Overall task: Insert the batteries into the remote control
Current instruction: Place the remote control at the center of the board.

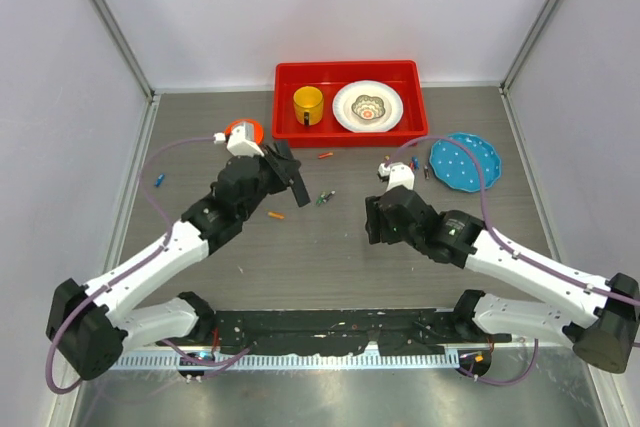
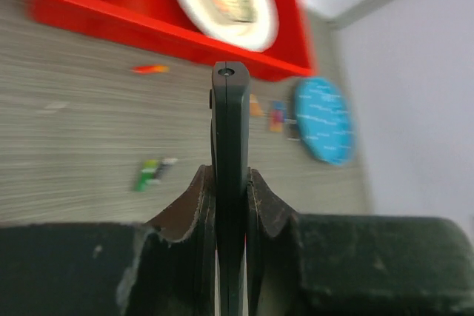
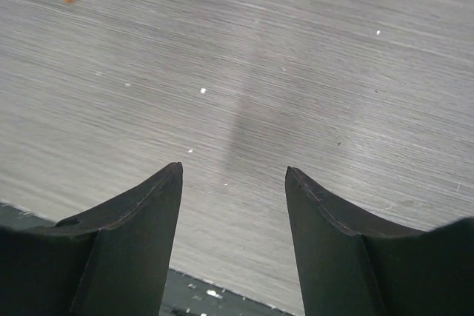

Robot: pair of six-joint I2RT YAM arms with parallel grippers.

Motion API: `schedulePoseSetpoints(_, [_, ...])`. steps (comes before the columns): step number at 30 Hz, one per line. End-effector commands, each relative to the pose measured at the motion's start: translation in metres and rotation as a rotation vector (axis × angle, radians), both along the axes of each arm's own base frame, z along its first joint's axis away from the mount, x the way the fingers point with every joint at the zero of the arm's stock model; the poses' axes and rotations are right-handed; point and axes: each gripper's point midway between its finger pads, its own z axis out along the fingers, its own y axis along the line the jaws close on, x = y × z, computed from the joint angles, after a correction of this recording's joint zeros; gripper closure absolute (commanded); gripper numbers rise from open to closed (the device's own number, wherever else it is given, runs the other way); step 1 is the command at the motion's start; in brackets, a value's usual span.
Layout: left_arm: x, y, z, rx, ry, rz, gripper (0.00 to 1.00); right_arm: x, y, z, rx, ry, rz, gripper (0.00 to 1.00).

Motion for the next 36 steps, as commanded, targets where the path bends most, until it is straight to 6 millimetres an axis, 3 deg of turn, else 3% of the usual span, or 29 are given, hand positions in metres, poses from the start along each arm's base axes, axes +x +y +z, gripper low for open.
schedulePoseSetpoints(1, [-0.027, 0.113, -0.088, 0.723, 0.36, 0.212, 1.0, 0.021, 0.007, 0.002, 0.089, -0.106, -0.077, 0.37])
schedulePoseSetpoints(5, [-0.028, 0.154, -0.113, 0.986, 0.547, 0.261, 1.0, 0.02, 0.014, -0.004, 0.075, -0.098, -0.025, 0.38])
schedulePoseSetpoints(8, [-0.023, 0.169, -0.135, 1.134, 0.653, 0.267, 1.0, 0.02, 0.014, -0.005, 0.063, -0.1, -0.011, 0.37])
schedulePoseSetpoints(9, [-0.016, 0.17, -0.133, 1.159, 0.658, 0.282, 1.0, 0.02, 0.013, -0.005, 0.061, -0.102, -0.014, 0.37])
schedulePoseSetpoints(10, [-0.015, 0.174, -0.146, 1.237, 0.701, 0.274, 1.0, 0.019, 0.013, -0.003, 0.069, -0.108, -0.012, 0.38])
schedulePoseSetpoints(11, [-0.01, 0.182, -0.144, 1.301, 0.697, 0.31, 1.0, 0.019, 0.013, -0.002, 0.074, -0.11, -0.009, 0.37])
schedulePoseSetpoints(12, [-0.002, 0.183, -0.139, 1.331, 0.685, 0.336, 1.0, 0.018, 0.013, -0.001, 0.082, -0.111, -0.01, 0.37])
schedulePoseSetpoints(16, [0.015, 0.177, -0.163, 1.403, 0.737, 0.303, 1.0, 0.013, 0.013, 0.001, 0.119, -0.111, -0.005, 0.38])
schedulePoseSetpoints(19, [0.023, 0.168, -0.186, 1.413, 0.778, 0.258, 0.92, 0.011, 0.009, 0.001, 0.123, -0.115, -0.011, 0.36])
schedulePoseSetpoints(24, [0.02, 0.158, -0.213, 1.375, 0.811, 0.202, 0.77, 0.009, -0.003, 0.001, 0.099, -0.125, -0.034, 0.35])
schedulePoseSetpoints(29, [0.014, 0.153, -0.224, 1.361, 0.824, 0.169, 0.65, 0.009, -0.006, 0.005, 0.103, -0.133, -0.046, 0.35])
schedulePoseSetpoints(34, [0.016, 0.144, -0.204, 1.315, 0.762, 0.185, 0.33, 0.01, -0.008, 0.002, 0.095, -0.122, -0.072, 0.34])
schedulePoseSetpoints(36, [0.018, 0.139, -0.189, 1.291, 0.727, 0.19, 0.01, 0.012, -0.011, -0.001, 0.077, -0.117, -0.087, 0.34])
